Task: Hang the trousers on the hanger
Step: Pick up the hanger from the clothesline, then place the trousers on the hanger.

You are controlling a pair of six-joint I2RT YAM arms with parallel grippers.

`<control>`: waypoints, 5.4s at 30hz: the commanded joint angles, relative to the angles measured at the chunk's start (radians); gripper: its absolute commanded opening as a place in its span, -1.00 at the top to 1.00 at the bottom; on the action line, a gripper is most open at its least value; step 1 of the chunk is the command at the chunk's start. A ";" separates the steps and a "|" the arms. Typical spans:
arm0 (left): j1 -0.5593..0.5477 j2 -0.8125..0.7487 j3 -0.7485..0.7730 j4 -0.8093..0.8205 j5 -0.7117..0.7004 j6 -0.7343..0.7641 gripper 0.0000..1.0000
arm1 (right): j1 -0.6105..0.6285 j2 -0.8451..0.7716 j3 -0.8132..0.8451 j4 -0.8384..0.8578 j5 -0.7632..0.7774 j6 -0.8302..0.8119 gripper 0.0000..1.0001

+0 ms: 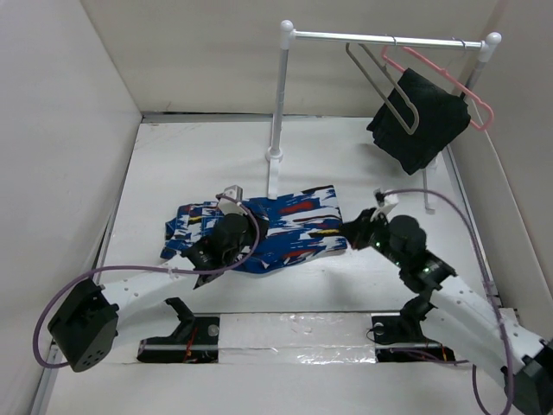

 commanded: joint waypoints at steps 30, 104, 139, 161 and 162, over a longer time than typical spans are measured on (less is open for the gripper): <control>-0.210 -0.152 -0.032 -0.066 -0.128 0.024 1.00 | -0.568 0.699 1.365 -0.523 -0.065 -0.527 -0.12; -0.262 0.740 0.782 0.259 0.133 -0.050 0.24 | -0.072 -0.050 0.206 -0.194 0.304 -0.254 1.00; -0.262 0.587 0.488 0.403 0.134 -0.093 1.00 | 0.084 -0.291 0.201 -0.386 0.339 -0.180 -0.37; -0.292 0.569 0.147 1.011 0.424 -0.253 1.00 | -0.080 0.002 0.212 -0.105 0.092 -0.167 -0.16; -0.303 0.561 0.146 0.998 0.419 -0.246 1.00 | -0.095 0.028 0.210 -0.096 0.080 -0.167 -0.17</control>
